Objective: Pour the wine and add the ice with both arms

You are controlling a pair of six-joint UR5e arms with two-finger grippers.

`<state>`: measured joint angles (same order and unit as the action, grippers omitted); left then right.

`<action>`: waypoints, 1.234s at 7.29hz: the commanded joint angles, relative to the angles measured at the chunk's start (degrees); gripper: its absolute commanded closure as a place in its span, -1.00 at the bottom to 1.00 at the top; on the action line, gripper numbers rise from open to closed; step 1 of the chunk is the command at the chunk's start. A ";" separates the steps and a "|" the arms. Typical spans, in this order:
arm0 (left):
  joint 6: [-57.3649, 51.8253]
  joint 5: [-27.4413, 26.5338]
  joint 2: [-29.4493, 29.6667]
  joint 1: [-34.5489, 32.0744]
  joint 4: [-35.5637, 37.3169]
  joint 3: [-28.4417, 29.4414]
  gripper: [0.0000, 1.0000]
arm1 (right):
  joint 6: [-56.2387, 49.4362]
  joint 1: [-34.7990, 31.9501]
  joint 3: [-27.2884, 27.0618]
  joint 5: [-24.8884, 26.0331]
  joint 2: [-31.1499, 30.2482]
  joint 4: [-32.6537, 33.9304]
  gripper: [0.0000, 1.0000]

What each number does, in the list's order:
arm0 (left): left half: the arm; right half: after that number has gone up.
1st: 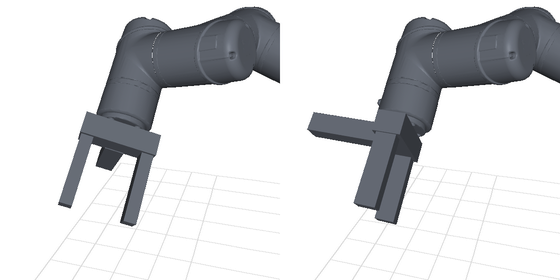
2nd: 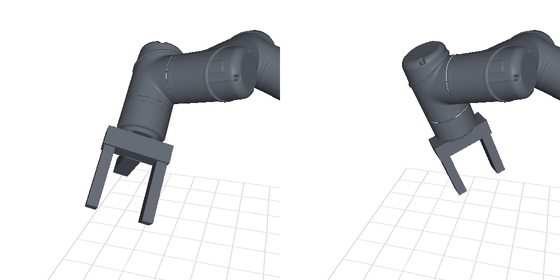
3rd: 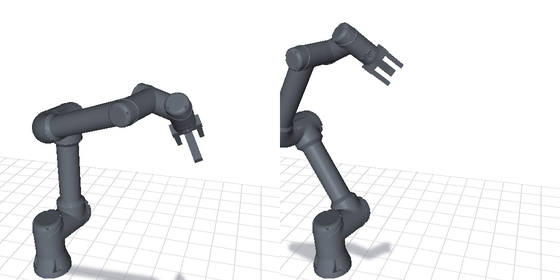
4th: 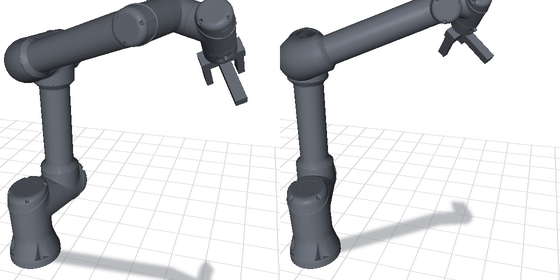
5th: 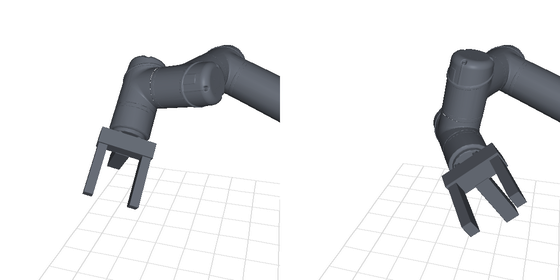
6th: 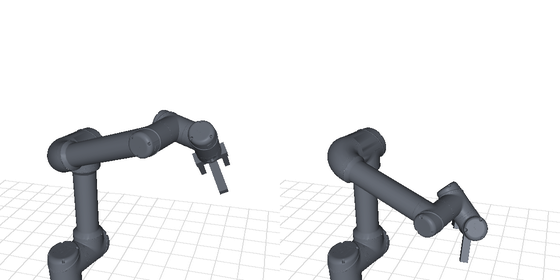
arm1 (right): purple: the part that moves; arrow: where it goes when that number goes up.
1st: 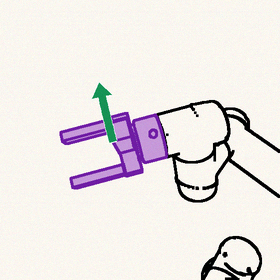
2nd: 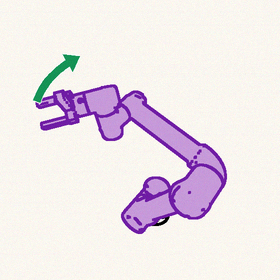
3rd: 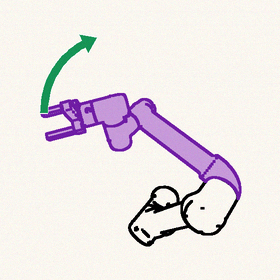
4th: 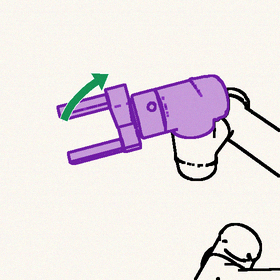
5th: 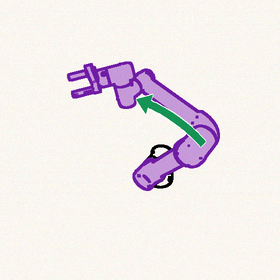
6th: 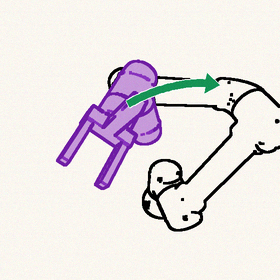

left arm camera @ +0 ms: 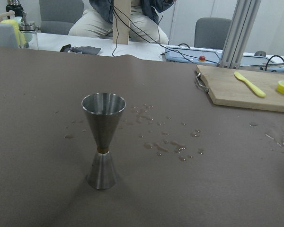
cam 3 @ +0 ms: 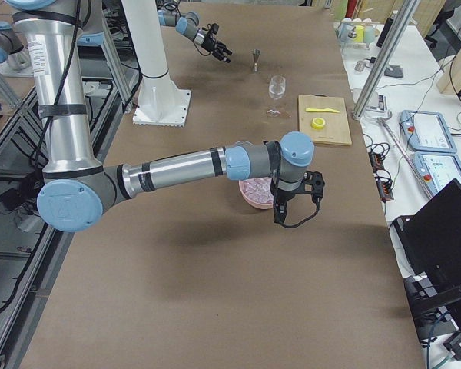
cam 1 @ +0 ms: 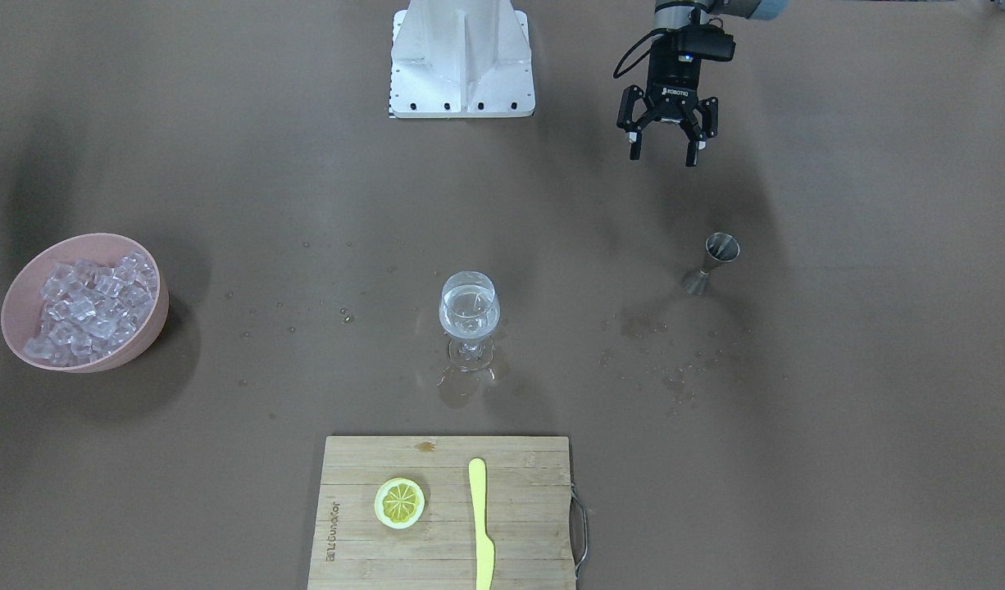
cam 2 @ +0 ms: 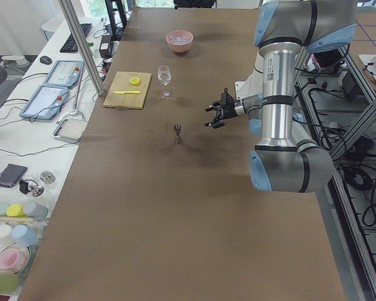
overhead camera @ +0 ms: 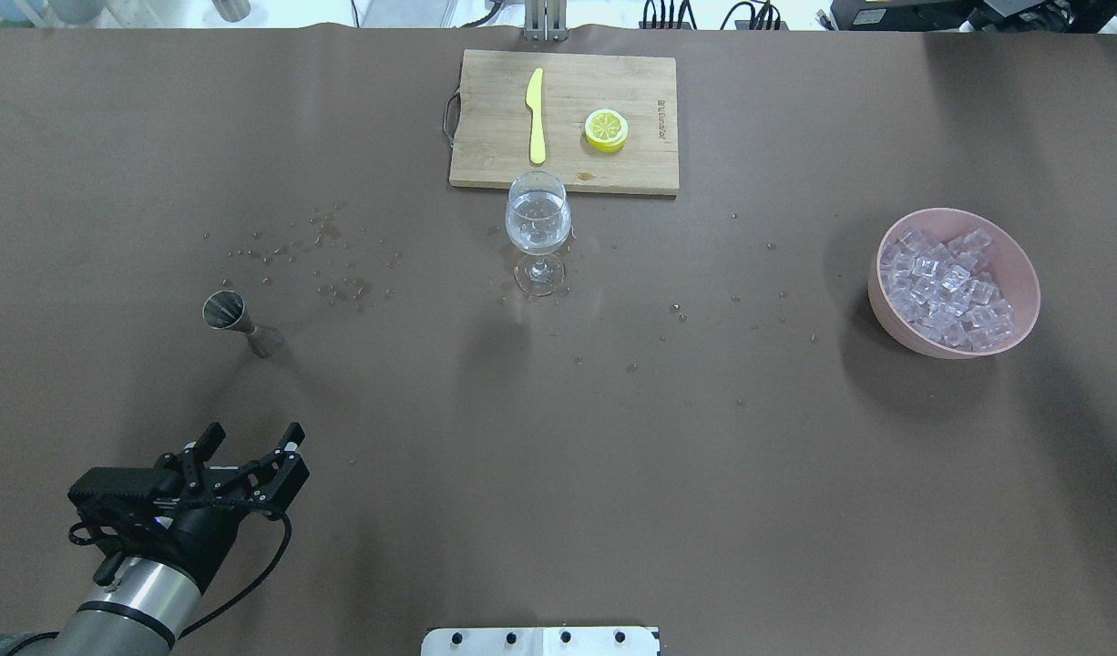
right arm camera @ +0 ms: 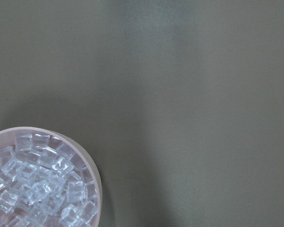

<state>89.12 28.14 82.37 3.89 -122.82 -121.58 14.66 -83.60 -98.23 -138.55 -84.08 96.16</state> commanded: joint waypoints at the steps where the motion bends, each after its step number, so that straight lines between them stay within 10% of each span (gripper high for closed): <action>1: -8.21 0.95 -0.37 -0.02 0.12 -10.65 -0.97 | 1.77 0.36 -0.20 -0.05 -0.03 -0.44 -1.00; 3: -14.72 11.34 1.81 -10.15 0.38 -12.19 -0.97 | 1.95 0.54 -0.12 -0.32 -0.21 -0.45 -1.00; 7: -26.05 51.86 22.87 -42.50 30.28 -10.88 -0.97 | 1.78 3.96 -2.92 0.12 -0.29 -0.62 -1.00; 9: -32.75 69.68 30.02 -55.77 35.01 -0.82 -0.97 | 1.86 7.73 -3.63 0.65 0.14 -0.62 -1.00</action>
<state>60.51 86.82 108.09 -43.72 -90.76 -128.28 16.50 -78.16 -101.31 -138.15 -84.17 95.54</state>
